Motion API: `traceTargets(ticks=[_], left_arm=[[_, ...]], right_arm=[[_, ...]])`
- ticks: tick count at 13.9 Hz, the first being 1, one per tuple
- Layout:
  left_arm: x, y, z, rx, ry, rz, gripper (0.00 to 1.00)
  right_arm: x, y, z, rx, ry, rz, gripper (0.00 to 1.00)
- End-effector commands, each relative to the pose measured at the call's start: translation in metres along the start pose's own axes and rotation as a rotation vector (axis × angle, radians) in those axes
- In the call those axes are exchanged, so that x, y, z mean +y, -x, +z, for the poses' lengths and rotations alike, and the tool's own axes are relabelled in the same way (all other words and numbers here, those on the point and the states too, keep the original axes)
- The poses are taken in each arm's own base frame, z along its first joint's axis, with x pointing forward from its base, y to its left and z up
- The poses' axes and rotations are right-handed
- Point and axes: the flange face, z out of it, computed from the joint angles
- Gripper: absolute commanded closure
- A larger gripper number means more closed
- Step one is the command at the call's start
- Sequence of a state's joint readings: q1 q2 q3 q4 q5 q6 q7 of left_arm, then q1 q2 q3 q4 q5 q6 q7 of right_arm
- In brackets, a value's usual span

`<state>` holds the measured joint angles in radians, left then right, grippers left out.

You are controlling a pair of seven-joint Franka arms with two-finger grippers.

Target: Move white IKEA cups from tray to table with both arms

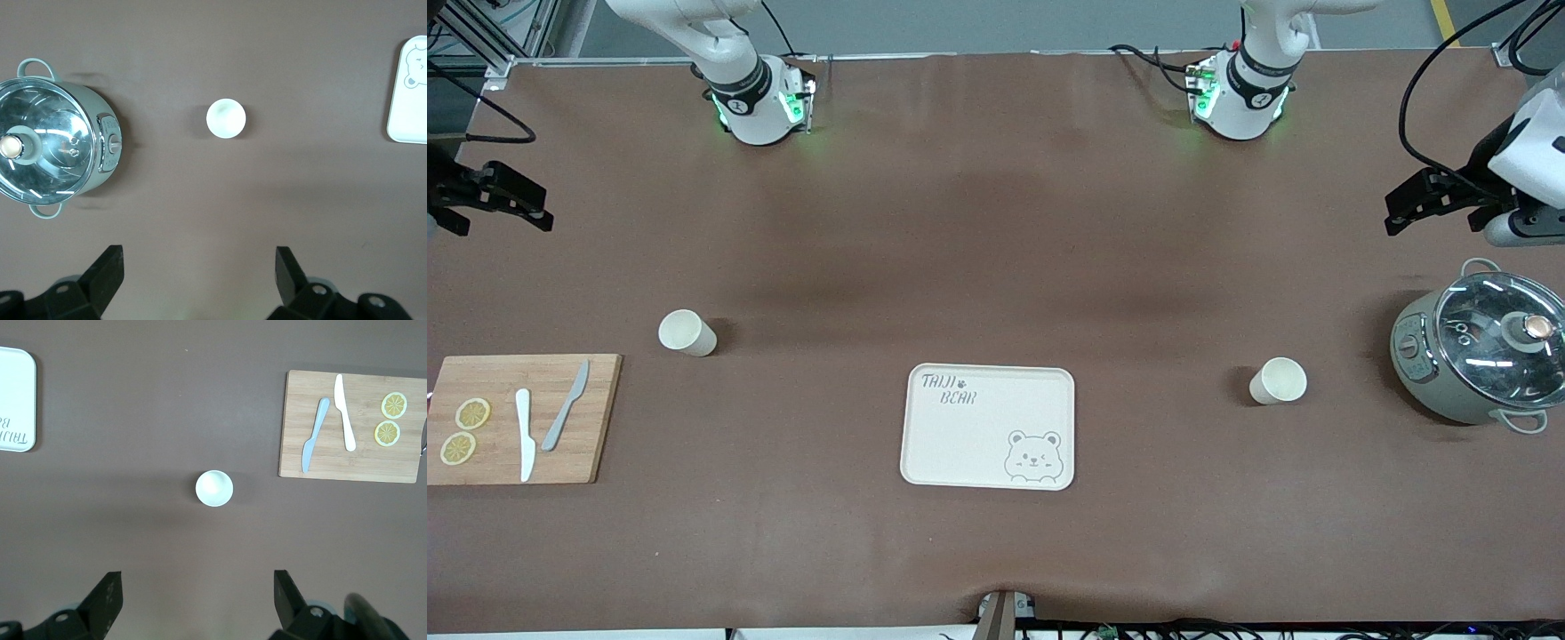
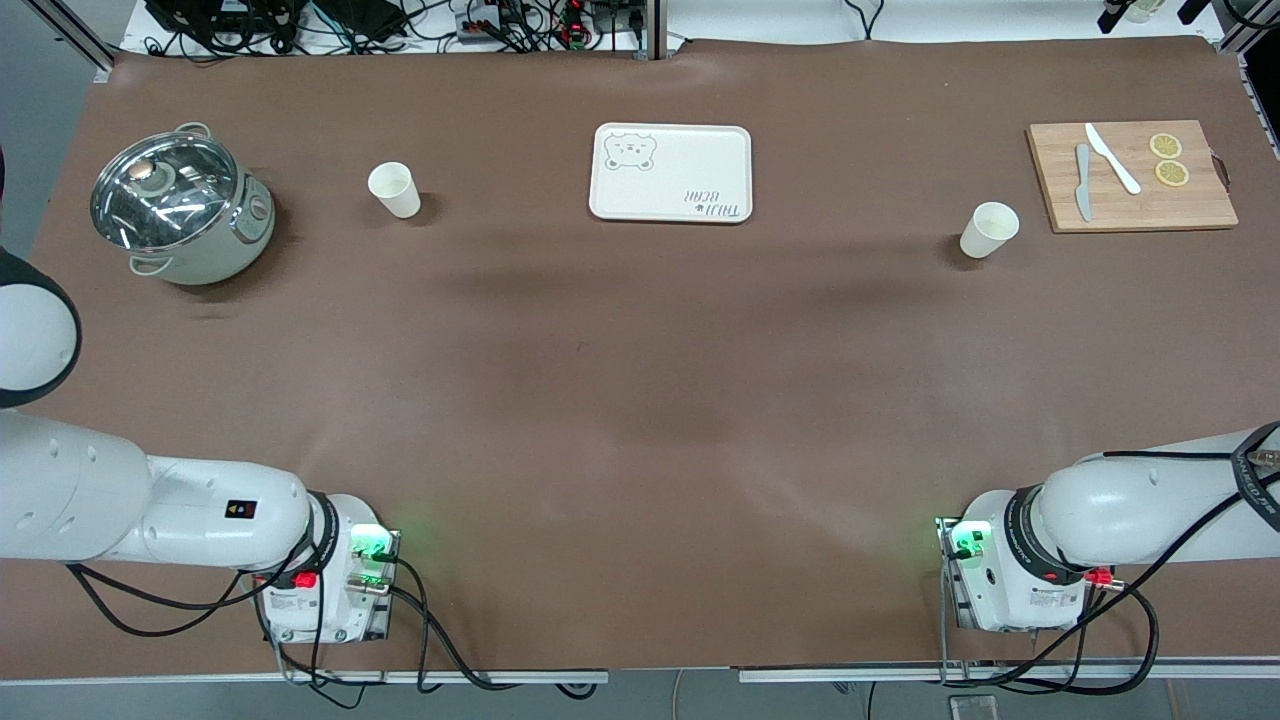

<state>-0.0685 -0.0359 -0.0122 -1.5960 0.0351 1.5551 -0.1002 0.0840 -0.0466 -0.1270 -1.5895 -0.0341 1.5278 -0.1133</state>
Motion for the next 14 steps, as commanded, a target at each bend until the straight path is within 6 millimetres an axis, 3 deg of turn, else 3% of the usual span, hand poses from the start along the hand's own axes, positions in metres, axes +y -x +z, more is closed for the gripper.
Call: traceTargets(ticks=[1,9,14], left_arm=[[-0.005,-0.003,-0.016,0.027,0.018,0.0,0.0],[-0.007,-0.016,-0.016,0.034,0.011,-0.019,0.0],[-0.009,-0.014,-0.015,0.016,0.008,-0.022,0.0]], right_arm=[[0.001,0.001,-0.002,0.001,-0.015,0.01,0.0],[0.004,0.001,0.0,-0.006,-0.02,0.016,0.0],[0.003,0.001,0.001,-0.009,-0.02,0.016,0.0]])
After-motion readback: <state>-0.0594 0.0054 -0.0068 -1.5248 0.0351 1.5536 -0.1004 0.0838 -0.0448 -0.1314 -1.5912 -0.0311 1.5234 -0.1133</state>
